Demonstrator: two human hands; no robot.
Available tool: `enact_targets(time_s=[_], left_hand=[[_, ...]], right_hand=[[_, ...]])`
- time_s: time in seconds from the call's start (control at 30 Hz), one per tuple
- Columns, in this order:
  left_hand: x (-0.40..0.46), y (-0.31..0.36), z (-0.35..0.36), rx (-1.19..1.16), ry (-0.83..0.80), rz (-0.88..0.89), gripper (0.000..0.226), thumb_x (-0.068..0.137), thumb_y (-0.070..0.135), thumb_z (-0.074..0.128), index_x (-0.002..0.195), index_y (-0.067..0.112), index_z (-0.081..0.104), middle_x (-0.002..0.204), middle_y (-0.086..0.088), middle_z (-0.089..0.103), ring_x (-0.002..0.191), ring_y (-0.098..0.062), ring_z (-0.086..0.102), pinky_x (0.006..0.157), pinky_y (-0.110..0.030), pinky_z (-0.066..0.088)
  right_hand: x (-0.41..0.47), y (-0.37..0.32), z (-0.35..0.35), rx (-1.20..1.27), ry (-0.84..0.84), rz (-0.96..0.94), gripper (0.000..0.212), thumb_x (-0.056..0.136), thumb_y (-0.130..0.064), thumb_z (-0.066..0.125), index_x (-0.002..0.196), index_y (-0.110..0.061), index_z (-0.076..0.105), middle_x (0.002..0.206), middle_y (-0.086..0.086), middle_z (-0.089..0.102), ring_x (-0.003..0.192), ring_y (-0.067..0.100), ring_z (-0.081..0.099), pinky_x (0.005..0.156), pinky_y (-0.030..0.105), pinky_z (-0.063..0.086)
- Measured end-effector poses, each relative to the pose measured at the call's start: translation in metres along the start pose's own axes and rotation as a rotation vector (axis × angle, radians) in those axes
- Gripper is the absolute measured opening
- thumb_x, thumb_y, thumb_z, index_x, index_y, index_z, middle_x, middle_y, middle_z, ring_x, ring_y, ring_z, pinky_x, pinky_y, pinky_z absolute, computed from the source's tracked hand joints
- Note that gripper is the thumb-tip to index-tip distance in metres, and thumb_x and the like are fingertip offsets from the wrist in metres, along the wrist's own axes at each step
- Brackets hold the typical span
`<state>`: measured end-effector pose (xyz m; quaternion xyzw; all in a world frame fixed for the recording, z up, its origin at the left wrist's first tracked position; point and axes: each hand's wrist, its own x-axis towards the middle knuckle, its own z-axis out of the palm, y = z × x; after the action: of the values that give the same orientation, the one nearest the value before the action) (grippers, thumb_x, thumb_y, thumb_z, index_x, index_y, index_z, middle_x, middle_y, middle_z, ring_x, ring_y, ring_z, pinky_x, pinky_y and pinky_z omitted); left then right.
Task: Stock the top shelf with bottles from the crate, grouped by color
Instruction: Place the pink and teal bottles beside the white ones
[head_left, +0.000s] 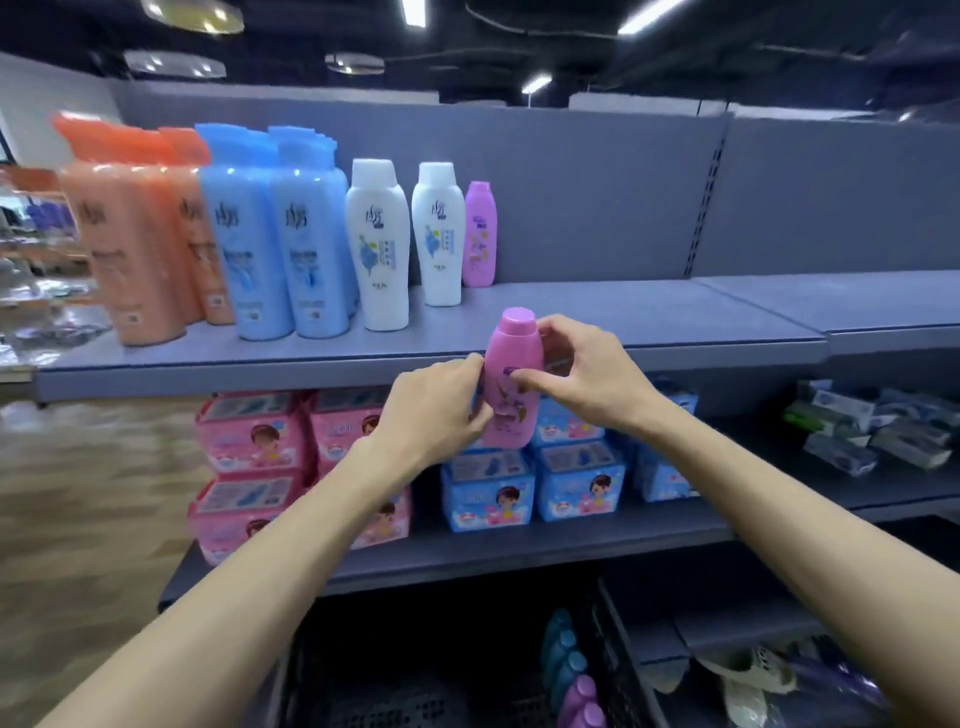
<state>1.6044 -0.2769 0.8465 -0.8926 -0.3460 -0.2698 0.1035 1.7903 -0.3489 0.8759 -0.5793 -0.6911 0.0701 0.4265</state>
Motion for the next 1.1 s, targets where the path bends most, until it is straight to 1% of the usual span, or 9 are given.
enact_targets(time_s=[0.13,0.27,0.43,0.6,0.67,0.77,0.9,1.0,1.1], left_hand=[[0.028,-0.009,-0.031,0.007,0.046,0.019,0.019,0.086,0.036,0.049,0.094,0.019,0.045,0.088,0.003,0.062,0.085,-0.027,0.06,0.06,-0.036,0.039],[0.045,-0.017,-0.053,0.006,0.079,0.034,0.022,0.088,0.036,0.05,0.102,0.019,0.05,0.09,0.004,0.062,0.085,-0.024,0.059,0.062,-0.035,0.043],[0.055,-0.021,-0.061,0.011,0.104,0.034,0.025,0.089,0.035,0.05,0.108,0.02,0.05,0.09,0.005,0.062,0.084,-0.022,0.059,0.065,-0.037,0.048],[0.061,-0.02,-0.056,0.005,0.091,0.047,0.027,0.09,0.035,0.05,0.113,0.021,0.049,0.093,0.005,0.061,0.086,-0.023,0.059,0.066,-0.035,0.046],[0.064,-0.019,-0.05,-0.007,0.083,0.038,0.028,0.09,0.036,0.05,0.114,0.022,0.05,0.095,0.005,0.062,0.088,-0.023,0.059,0.066,-0.035,0.046],[0.067,-0.02,-0.042,-0.012,0.075,0.02,0.027,0.089,0.035,0.05,0.113,0.022,0.05,0.094,0.005,0.062,0.088,-0.024,0.06,0.064,-0.034,0.044],[0.072,-0.025,-0.033,-0.022,0.09,-0.01,0.025,0.09,0.033,0.05,0.112,0.021,0.051,0.091,0.008,0.061,0.084,-0.02,0.058,0.06,-0.031,0.034],[0.078,-0.027,-0.025,-0.029,0.084,-0.05,0.024,0.089,0.032,0.051,0.11,0.02,0.052,0.092,0.007,0.062,0.086,-0.022,0.058,0.062,-0.032,0.038],[0.087,-0.03,-0.015,-0.037,0.072,-0.088,0.024,0.089,0.032,0.051,0.108,0.019,0.052,0.092,0.006,0.062,0.088,-0.023,0.058,0.063,-0.033,0.038]], right_hand=[[0.031,-0.017,-0.021,0.029,0.042,-0.041,0.039,0.078,-0.025,0.082,0.112,-0.017,0.064,0.1,-0.009,0.073,0.091,0.003,0.069,0.083,0.024,0.056],[0.055,-0.031,-0.034,0.049,0.066,-0.067,0.038,0.079,-0.026,0.081,0.112,-0.018,0.065,0.099,-0.011,0.073,0.089,0.002,0.069,0.083,0.02,0.054],[0.081,-0.035,-0.045,0.069,0.073,-0.076,0.039,0.08,-0.026,0.08,0.114,-0.017,0.064,0.1,-0.008,0.073,0.089,0.006,0.07,0.085,0.027,0.056],[0.098,-0.017,-0.039,0.062,0.127,0.013,0.038,0.08,-0.028,0.079,0.114,-0.019,0.063,0.103,-0.009,0.072,0.092,0.005,0.069,0.089,0.032,0.057],[0.098,-0.008,-0.034,0.098,0.117,0.068,0.043,0.078,-0.03,0.082,0.114,-0.019,0.062,0.104,-0.009,0.071,0.094,0.006,0.068,0.088,0.031,0.056],[0.091,0.005,-0.024,-0.009,-0.006,0.082,0.057,0.069,-0.03,0.088,0.117,-0.019,0.059,0.106,-0.006,0.07,0.092,0.007,0.066,0.083,0.026,0.056],[0.085,0.022,-0.012,-0.061,-0.05,0.106,0.059,0.068,-0.03,0.088,0.119,-0.02,0.061,0.103,-0.006,0.071,0.088,0.003,0.065,0.07,0.011,0.048],[0.093,0.031,-0.011,-0.08,-0.016,0.139,0.056,0.067,-0.031,0.088,0.115,-0.019,0.062,0.1,-0.006,0.07,0.086,0.004,0.065,0.07,0.01,0.047],[0.103,0.037,-0.011,-0.065,-0.009,0.171,0.056,0.066,-0.03,0.089,0.113,-0.018,0.062,0.099,-0.004,0.07,0.085,0.007,0.067,0.073,0.015,0.051]])
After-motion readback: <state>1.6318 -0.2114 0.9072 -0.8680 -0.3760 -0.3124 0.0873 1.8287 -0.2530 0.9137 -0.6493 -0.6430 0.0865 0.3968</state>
